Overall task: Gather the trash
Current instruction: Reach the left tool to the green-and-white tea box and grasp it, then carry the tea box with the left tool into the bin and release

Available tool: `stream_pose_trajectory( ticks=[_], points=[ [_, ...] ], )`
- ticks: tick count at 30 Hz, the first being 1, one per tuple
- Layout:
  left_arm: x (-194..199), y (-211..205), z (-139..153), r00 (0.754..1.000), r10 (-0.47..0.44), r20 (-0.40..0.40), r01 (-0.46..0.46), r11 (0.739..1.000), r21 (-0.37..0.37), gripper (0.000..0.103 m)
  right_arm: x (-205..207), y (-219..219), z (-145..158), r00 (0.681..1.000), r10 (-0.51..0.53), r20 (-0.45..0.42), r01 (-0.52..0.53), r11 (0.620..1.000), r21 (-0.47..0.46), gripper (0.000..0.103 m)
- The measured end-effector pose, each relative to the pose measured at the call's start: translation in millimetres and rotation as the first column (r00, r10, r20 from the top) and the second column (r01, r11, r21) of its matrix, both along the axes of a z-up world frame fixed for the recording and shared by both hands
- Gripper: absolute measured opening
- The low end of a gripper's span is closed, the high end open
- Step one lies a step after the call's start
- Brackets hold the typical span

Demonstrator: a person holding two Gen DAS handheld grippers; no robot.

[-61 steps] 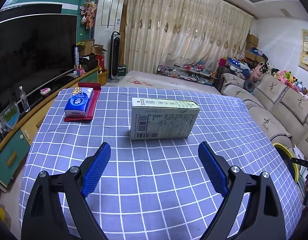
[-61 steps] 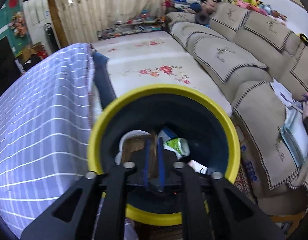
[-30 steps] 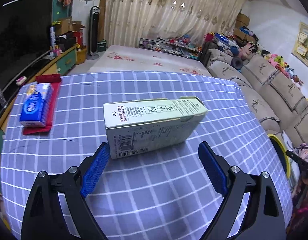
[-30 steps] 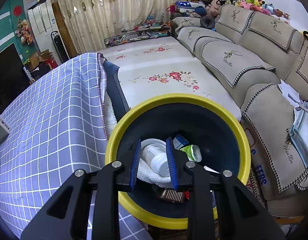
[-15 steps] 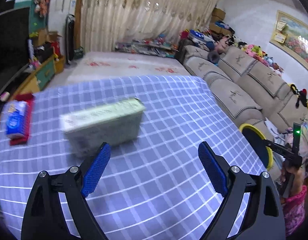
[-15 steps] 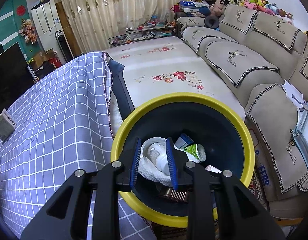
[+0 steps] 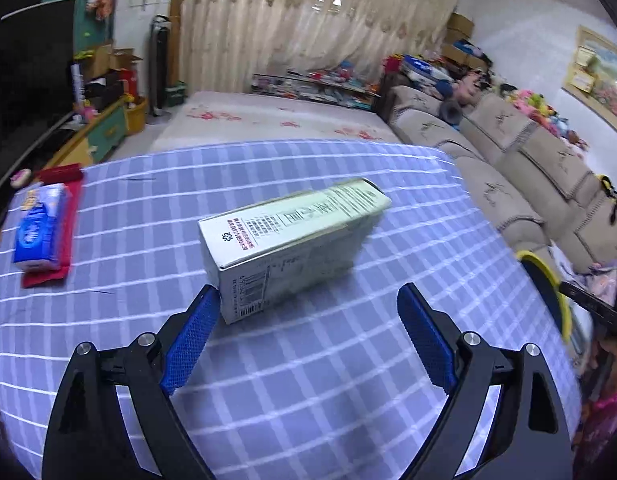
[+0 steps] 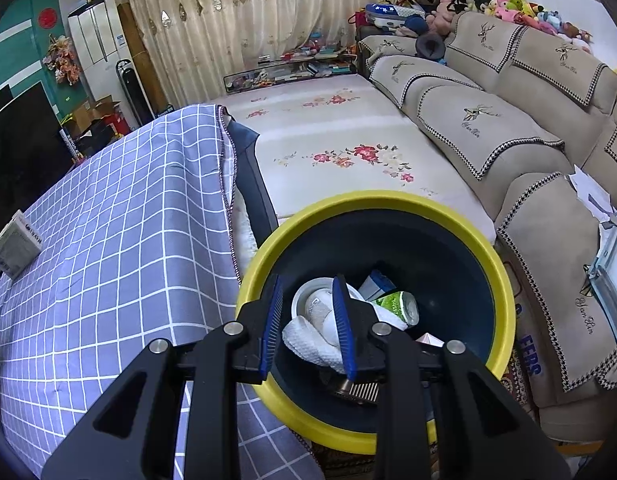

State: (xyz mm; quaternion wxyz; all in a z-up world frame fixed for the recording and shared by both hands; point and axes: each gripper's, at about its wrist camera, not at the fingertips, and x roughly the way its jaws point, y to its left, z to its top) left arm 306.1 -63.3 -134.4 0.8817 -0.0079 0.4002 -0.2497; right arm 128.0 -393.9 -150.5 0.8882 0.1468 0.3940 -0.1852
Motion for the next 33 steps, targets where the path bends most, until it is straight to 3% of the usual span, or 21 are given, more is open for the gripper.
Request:
stream_pose_trajectory(
  ticks=[5,8,11,14,19,23,28,33],
  points=[
    [-26,-33,7,0.991,-0.128,-0.028,0.127,0.991,-0.031,0.088,1,-1,-3,1.0,0.003,-0.002,-0.003,1.0,0.007,0.027],
    [-35,-35,17,0.993,-0.12,0.02,0.12,0.993,0.015,0.088,3,2,-5,1.0,0.014,0.0,-0.014,1.0,0.017,0.027],
    [-32,-25,25,0.994,-0.074,0.083,0.065,0.992,0.107,0.088,2,2,-8,1.0,0.02,0.0,-0.02,1.0,0.023,0.027],
    [-21,-17,27,0.994,-0.051,0.099,0.037,0.99,0.137,0.088,3,1,-9,1.0,0.017,-0.001,-0.017,0.999,0.03,0.027],
    [4,-31,21,0.985,-0.139,0.105,0.117,0.974,0.193,0.087,3,3,-9,1.0,0.021,-0.005,-0.021,0.999,0.028,0.027],
    [24,-50,8,0.984,-0.169,0.06,0.152,0.962,0.228,0.07,0,1,-8,1.0,0.015,-0.002,-0.015,1.0,0.026,0.027],
    [39,-59,-5,0.988,-0.15,0.028,0.141,0.966,0.217,0.057,-3,-2,-7,1.0,0.011,-0.001,-0.011,1.0,0.027,0.028],
    [40,-68,-14,0.989,-0.147,0.023,0.138,0.964,0.226,0.035,-9,-4,-8,1.0,0.006,-0.004,-0.006,1.0,0.03,0.028]
  ],
)
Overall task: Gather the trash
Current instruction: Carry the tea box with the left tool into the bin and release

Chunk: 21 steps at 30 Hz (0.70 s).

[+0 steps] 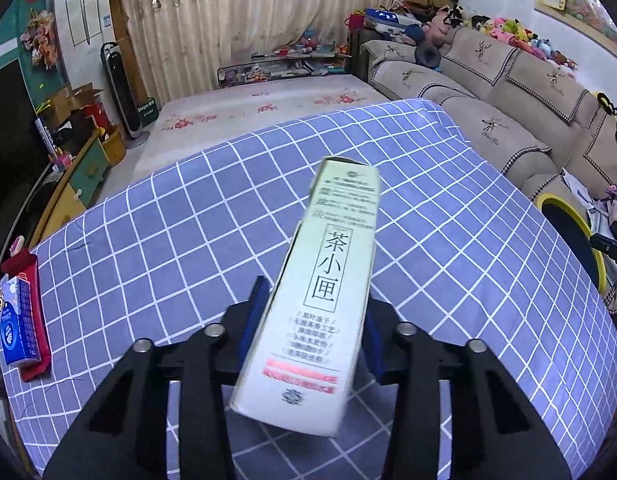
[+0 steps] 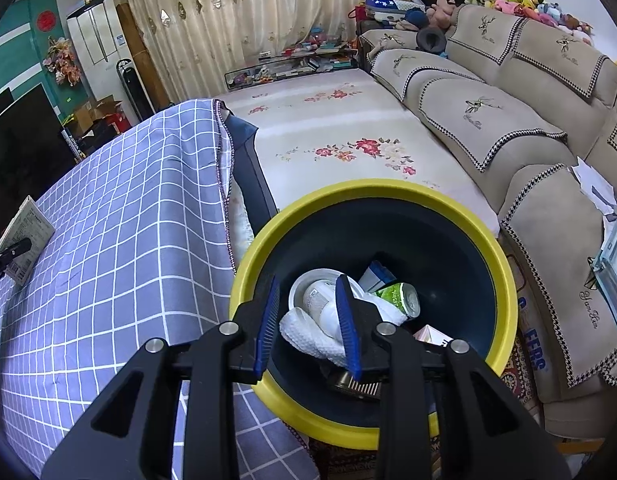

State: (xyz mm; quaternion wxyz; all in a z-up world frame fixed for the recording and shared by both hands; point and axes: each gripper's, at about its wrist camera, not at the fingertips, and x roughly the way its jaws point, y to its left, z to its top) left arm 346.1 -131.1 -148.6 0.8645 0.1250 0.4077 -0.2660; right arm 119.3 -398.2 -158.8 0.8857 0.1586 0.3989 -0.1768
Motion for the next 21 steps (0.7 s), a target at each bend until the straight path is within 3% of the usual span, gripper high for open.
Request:
stream_pose_trajectory(
  ticks=[11,17,21],
  points=[
    [-51,-46,19,0.997,-0.071,0.042,0.07,0.997,0.014,0.032,-21,-5,4,1.0,-0.006,0.02,0.006,1.0,0.005,0.028],
    [-90,-106,41,0.984,-0.173,0.041,0.174,0.985,-0.022,0.032,-48,-14,12,0.998,-0.034,0.053,0.034,0.999,-0.001,0.028],
    [-112,-160,52,0.963,-0.268,0.026,0.269,0.961,-0.057,0.032,-73,-28,19,0.995,-0.062,0.077,0.063,0.998,-0.001,0.028]
  ],
)
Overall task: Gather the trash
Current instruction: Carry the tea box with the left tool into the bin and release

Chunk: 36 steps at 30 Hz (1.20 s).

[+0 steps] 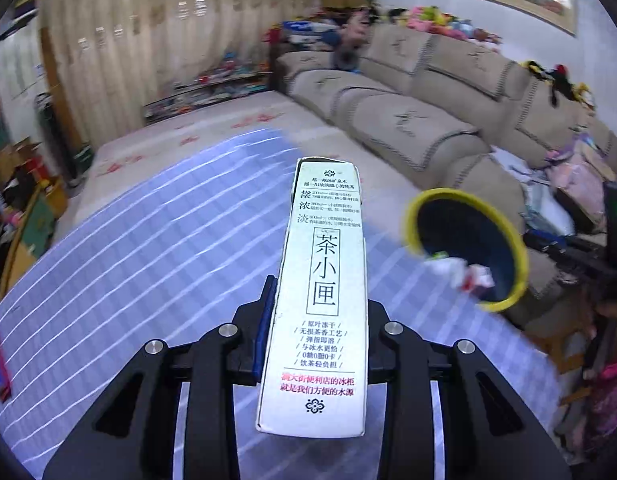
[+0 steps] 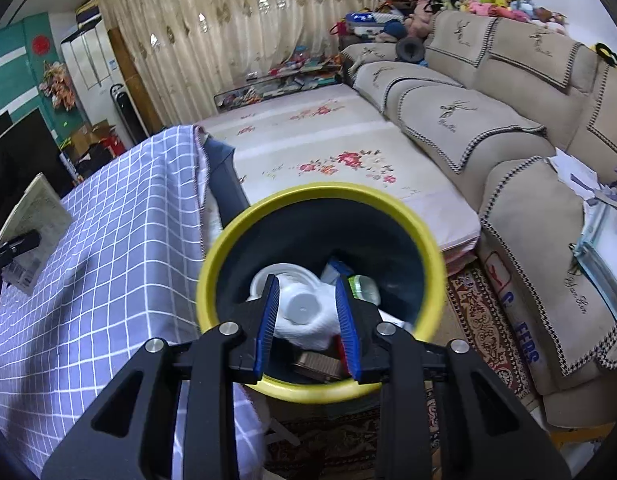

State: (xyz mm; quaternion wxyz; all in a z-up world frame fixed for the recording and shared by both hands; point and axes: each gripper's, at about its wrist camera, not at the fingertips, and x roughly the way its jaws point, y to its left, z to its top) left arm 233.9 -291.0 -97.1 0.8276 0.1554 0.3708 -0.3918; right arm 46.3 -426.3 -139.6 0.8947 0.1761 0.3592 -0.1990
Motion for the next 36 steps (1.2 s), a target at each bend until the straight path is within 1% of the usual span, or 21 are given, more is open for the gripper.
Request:
stream_pose_trajectory(
  ticks=[5,8,10,11,13,16,19,21,23,24,25,26,27,28,29,31,32,34,36],
  points=[
    [-27,-85,3,0.99,-0.14,-0.026,0.14,0.99,-0.012,0.033,-30,-17,11,0.999,-0.038,0.027,0.038,0.999,-0.017,0.031],
    [-40,-137,-3,0.977,-0.207,-0.051,0.208,0.978,0.005,0.033,-45,-27,13,0.998,-0.059,0.037,0.06,0.998,-0.02,0.031],
    [-52,-171,-11,0.968,-0.244,-0.062,0.246,0.969,0.03,0.033,-52,-32,13,0.997,-0.07,0.04,0.071,0.997,-0.017,0.031],
    [-53,-184,-16,0.962,-0.259,-0.08,0.263,0.964,0.045,0.033,-55,-35,12,0.996,-0.075,0.04,0.076,0.997,-0.013,0.031],
    [-58,-211,-28,0.953,-0.277,-0.12,0.287,0.955,0.073,0.033,-60,-42,8,0.996,-0.085,0.039,0.085,0.996,-0.001,0.031],
    [-54,-244,-45,0.947,-0.279,-0.159,0.299,0.947,0.116,0.033,-64,-50,2,0.995,-0.097,0.033,0.096,0.995,0.016,0.031],
    [-50,-271,-63,0.945,-0.277,-0.173,0.304,0.94,0.154,0.033,-68,-56,-2,0.994,-0.102,0.029,0.102,0.994,0.029,0.031],
    [-49,-283,-74,0.947,-0.274,-0.168,0.302,0.937,0.176,0.033,-69,-57,-4,0.994,-0.104,0.026,0.103,0.994,0.034,0.031],
    [-46,-294,-86,0.947,-0.265,-0.183,0.299,0.933,0.198,0.034,-68,-59,-5,0.994,-0.105,0.024,0.104,0.994,0.037,0.031],
    [-45,-297,-91,0.948,-0.255,-0.193,0.293,0.933,0.208,0.035,-68,-59,-5,0.994,-0.104,0.023,0.103,0.994,0.039,0.031],
    [-44,-300,-95,0.95,-0.245,-0.195,0.285,0.934,0.215,0.049,-67,-57,-4,0.994,-0.103,0.024,0.102,0.994,0.039,0.031],
    [-44,-299,-98,0.954,-0.229,-0.193,0.269,0.938,0.216,0.065,-67,-53,-3,0.995,-0.101,0.025,0.1,0.994,0.039,0.031],
    [-44,-296,-98,0.957,-0.222,-0.186,0.259,0.943,0.209,0.071,-66,-51,-2,0.995,-0.097,0.026,0.096,0.995,0.038,0.031],
    [-46,-292,-95,0.96,-0.216,-0.177,0.25,0.947,0.201,0.074,-66,-49,-1,0.995,-0.093,0.028,0.092,0.995,0.035,0.031],
    [-46,-288,-94,0.961,-0.214,-0.175,0.247,0.949,0.197,0.074,-66,-47,0,0.996,-0.089,0.029,0.088,0.996,0.033,0.031],
    [-48,-270,-82,0.965,-0.198,-0.173,0.226,0.96,0.163,0.075,-65,-41,4,0.997,-0.077,0.03,0.076,0.997,0.022,0.031],
    [-49,-259,-75,0.967,-0.188,-0.171,0.213,0.966,0.146,0.078,-65,-38,6,0.997,-0.072,0.031,0.072,0.997,0.02,0.032],
    [-52,-231,-60,0.974,-0.161,-0.159,0.178,0.979,0.099,0.085,-64,-28,10,0.998,-0.052,0.04,0.051,0.998,0.02,0.036],
    [-61,-187,-38,0.984,-0.119,-0.132,0.124,0.992,0.027,0.09,-61,-17,12,0.999,-0.023,0.039,0.022,1.0,0.018,0.04]
  ],
)
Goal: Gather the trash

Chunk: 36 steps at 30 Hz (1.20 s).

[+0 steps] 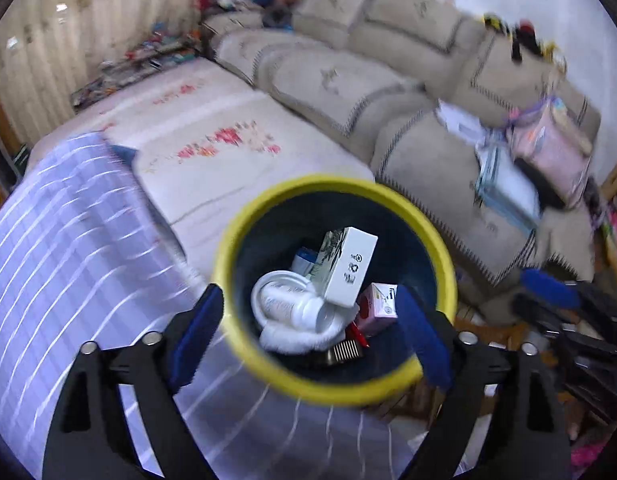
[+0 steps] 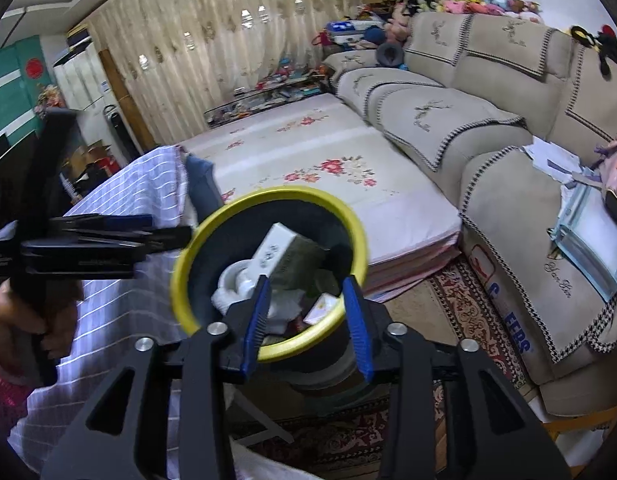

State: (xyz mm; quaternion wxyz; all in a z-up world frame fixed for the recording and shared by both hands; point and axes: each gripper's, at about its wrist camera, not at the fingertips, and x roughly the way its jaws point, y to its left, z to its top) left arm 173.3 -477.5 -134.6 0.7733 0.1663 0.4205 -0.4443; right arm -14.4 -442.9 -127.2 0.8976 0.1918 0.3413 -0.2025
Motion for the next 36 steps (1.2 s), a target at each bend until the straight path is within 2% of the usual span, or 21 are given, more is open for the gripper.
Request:
stream_pose_trajectory(
  ticks=[2,3,4,7,9,12,16,18,20,22,25,31,36],
  points=[
    [-9,47,20,0.997,0.062,0.036,-0.06,0.997,-0.053,0.095,4,16,2,0.999,0.038,-0.002,-0.038,0.999,-0.006,0.044],
    [-16,68,28,0.994,0.088,0.057,-0.084,0.994,-0.075,0.096,6,23,3,0.998,0.056,-0.003,-0.056,0.998,-0.007,0.051],
    [-25,97,37,0.988,0.126,0.091,-0.117,0.988,-0.101,0.098,9,33,5,0.997,0.08,-0.005,-0.08,0.997,-0.008,0.057],
    [-42,162,57,0.961,0.233,0.146,-0.214,0.967,-0.135,0.098,16,60,12,0.99,0.142,0.008,-0.142,0.99,-0.023,0.065],
    [-53,219,68,0.922,0.352,0.163,-0.326,0.931,-0.165,0.098,19,79,19,0.983,0.183,0.02,-0.182,0.983,-0.036,0.074],
    [-71,282,79,0.841,0.497,0.214,-0.465,0.866,-0.182,0.098,21,105,32,0.97,0.236,0.05,-0.234,0.971,-0.057,0.097],
    [-93,364,88,0.719,0.651,0.244,-0.614,0.759,-0.217,0.098,22,144,50,0.949,0.311,0.058,-0.304,0.947,-0.104,0.097],
    [-103,393,90,0.677,0.696,0.239,-0.658,0.718,-0.228,0.098,18,156,58,0.94,0.335,0.068,-0.326,0.938,-0.118,0.097],
    [-114,418,91,0.646,0.727,0.232,-0.69,0.686,-0.231,0.098,13,167,65,0.934,0.348,0.079,-0.336,0.932,-0.133,0.097],
    [-124,436,91,0.625,0.75,0.217,-0.709,0.662,-0.244,0.098,7,173,71,0.934,0.347,0.088,-0.333,0.932,-0.146,0.097],
    [-131,446,93,0.617,0.757,0.217,-0.712,0.654,-0.255,0.098,-1,178,79,0.936,0.338,0.1,-0.32,0.934,-0.163,0.097],
    [-143,431,93,0.633,0.743,0.219,-0.699,0.67,-0.252,0.098,-18,192,89,0.938,0.325,0.117,-0.294,0.929,-0.224,0.097],
    [-156,429,93,0.637,0.741,0.213,-0.693,0.671,-0.263,0.098,-24,198,94,0.934,0.331,0.133,-0.293,0.924,-0.244,0.097]
  ],
)
